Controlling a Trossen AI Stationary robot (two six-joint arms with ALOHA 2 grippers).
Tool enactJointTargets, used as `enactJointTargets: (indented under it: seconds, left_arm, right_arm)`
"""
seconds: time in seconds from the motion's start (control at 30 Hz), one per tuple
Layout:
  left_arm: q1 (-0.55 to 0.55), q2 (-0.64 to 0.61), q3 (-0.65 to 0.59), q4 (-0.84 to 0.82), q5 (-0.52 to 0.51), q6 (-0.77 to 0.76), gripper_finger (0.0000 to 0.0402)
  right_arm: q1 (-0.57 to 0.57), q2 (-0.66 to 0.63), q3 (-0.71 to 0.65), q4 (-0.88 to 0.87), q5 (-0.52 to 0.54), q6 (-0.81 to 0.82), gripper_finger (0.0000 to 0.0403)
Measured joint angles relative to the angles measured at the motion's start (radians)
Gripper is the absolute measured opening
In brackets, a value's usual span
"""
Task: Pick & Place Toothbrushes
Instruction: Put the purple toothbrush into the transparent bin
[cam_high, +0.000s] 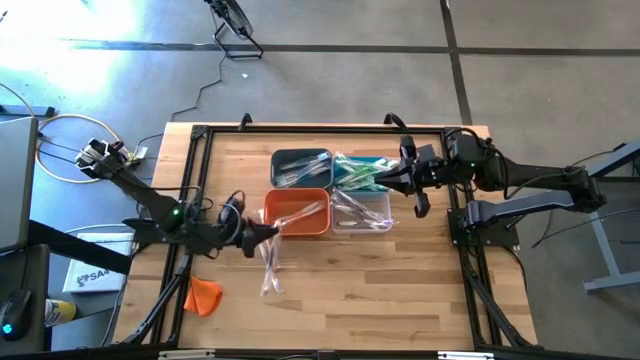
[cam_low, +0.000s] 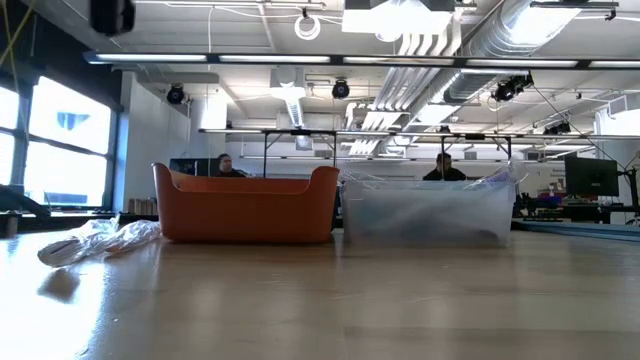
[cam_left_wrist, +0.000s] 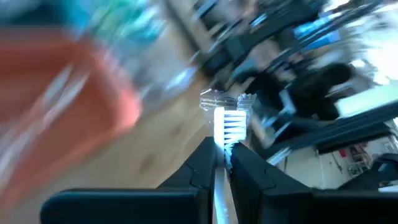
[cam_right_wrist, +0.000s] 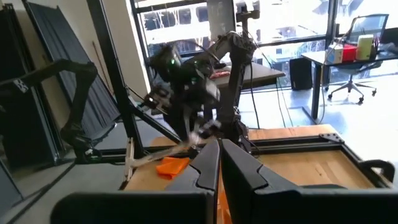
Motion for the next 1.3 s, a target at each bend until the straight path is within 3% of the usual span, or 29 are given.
enactJointTargets:
  seconds: [0.17,0.33,0.73,0.97,1.3]
  left_arm:
    - [0.029,-0.004,0.0,0.304,-0.1,0.458,0.0025]
    - [0.118,-0.004,0.0,0.477,-0.069,0.705,0.0025]
    - [0.382,0.077,0.001,0.585,0.271,0.758,0.0025]
    - [0.447,0.158,0.001,0.761,0.398,0.896,0.0025]
    - [0.478,0.197,0.001,0.772,0.42,0.931,0.0025]
  right_arm:
    - [0.0,0.007,0.0,0.026,0.0,0.052,0.0009]
    - [0.0,0.022,0.0,0.076,0.003,0.076,0.0009]
    - [0.001,0.145,0.0,0.17,0.008,0.09,0.0026]
    - [0.0,0.249,0.0,0.185,0.002,0.168,0.0129]
    - [0.022,0.375,0.0,0.227,-0.031,0.26,0.0249]
